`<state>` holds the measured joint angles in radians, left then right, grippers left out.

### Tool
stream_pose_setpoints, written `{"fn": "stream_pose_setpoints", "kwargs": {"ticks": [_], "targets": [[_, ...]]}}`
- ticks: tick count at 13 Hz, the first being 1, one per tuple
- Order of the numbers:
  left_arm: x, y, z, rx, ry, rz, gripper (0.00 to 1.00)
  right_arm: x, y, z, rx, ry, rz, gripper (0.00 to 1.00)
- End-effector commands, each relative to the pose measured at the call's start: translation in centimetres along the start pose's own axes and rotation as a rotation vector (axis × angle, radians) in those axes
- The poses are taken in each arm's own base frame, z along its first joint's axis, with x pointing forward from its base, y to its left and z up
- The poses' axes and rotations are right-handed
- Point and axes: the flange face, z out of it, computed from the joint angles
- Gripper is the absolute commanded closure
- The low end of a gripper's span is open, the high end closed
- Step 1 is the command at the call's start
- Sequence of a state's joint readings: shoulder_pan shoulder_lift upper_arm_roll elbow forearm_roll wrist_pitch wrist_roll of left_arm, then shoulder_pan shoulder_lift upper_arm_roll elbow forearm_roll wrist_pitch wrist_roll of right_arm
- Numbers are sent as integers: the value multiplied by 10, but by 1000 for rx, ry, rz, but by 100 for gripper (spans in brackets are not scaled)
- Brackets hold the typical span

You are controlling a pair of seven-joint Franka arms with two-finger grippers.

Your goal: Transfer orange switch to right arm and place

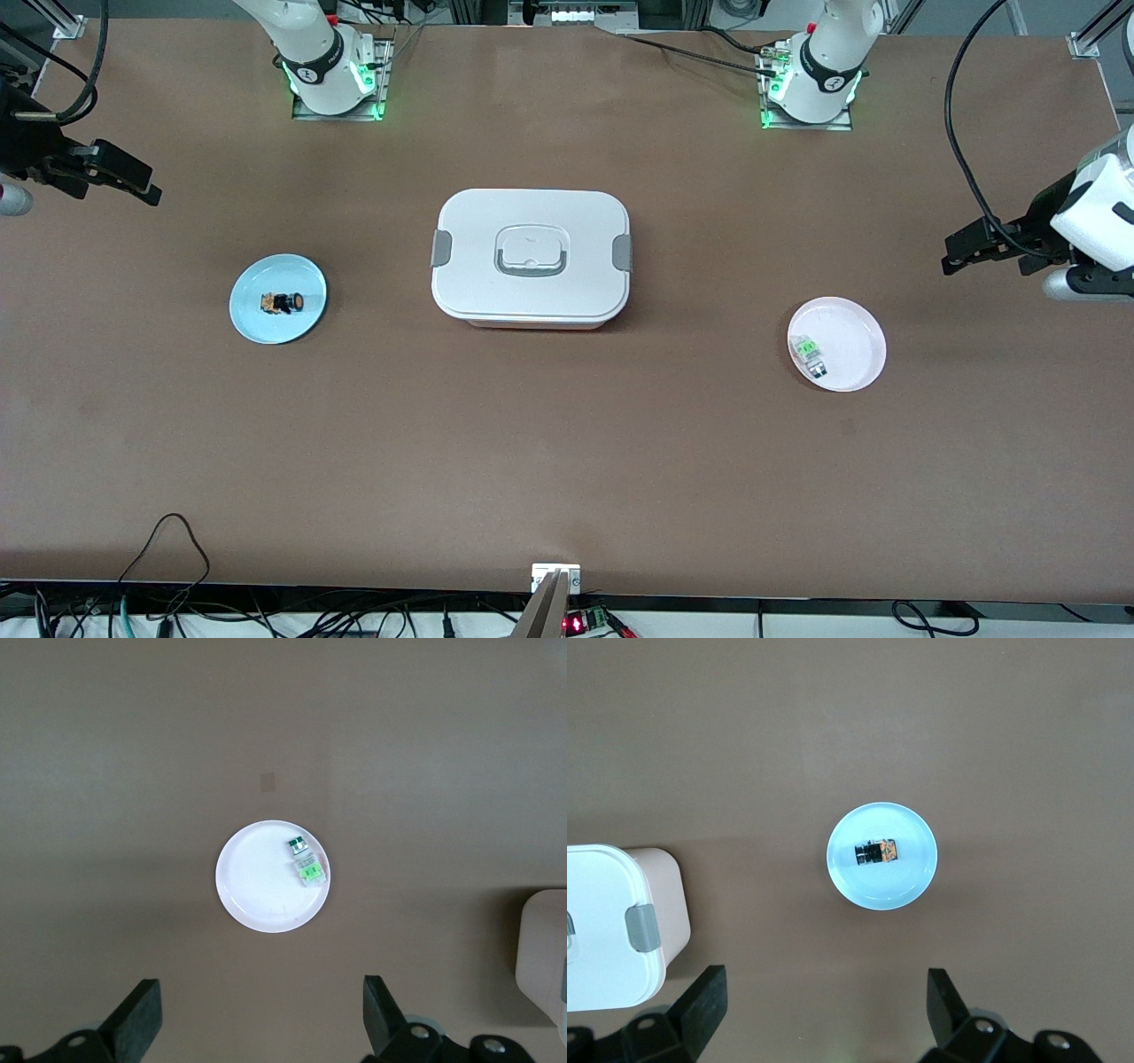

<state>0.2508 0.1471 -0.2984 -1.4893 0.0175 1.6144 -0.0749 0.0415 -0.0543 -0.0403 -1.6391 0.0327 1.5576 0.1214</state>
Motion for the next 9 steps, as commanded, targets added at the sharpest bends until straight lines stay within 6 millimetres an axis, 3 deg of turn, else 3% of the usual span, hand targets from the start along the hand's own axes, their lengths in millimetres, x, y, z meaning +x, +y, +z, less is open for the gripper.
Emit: {"fn": "stream_pose_setpoints", "kwargs": {"ticks": [1, 9], "targets": [[6, 5, 3, 57, -10, -8, 0, 2, -2, -16, -20, 15, 21, 0], [5, -2, 6, 66, -18, -22, 0, 5, -3, -22, -44, 14, -12, 0]]}}
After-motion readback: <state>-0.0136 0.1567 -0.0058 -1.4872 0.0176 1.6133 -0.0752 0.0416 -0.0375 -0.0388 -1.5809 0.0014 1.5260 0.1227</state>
